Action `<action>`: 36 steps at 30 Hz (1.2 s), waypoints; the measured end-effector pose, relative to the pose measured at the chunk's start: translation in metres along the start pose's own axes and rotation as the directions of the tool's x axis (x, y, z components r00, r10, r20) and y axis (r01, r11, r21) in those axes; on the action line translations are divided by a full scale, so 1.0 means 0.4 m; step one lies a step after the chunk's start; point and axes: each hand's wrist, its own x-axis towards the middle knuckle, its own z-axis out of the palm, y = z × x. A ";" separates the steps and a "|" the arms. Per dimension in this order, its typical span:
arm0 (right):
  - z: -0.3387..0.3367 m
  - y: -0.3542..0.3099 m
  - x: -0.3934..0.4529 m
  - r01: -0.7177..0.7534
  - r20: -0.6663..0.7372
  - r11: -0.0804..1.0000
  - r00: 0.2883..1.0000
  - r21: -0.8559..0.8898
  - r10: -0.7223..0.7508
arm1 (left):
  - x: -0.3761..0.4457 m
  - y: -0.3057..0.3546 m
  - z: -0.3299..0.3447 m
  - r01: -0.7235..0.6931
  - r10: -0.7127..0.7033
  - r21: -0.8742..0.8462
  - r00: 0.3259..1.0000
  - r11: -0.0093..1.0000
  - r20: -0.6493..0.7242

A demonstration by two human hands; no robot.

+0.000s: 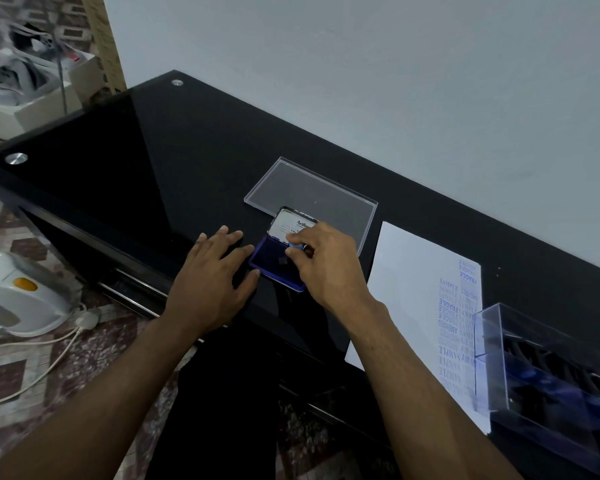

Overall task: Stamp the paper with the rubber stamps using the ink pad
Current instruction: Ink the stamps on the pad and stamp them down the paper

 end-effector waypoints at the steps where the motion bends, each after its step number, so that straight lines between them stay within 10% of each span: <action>1: -0.002 -0.002 -0.001 0.003 0.001 1.000 1.000 0.000 -0.003 | 0.000 0.000 0.000 0.001 -0.001 0.001 1.000 1.000 0.001; 36: -0.188 0.221 -0.157 -0.220 -0.306 0.958 0.913 0.185 0.268 | 0.098 0.343 -0.005 -0.083 0.095 -0.265 0.995 0.961 0.033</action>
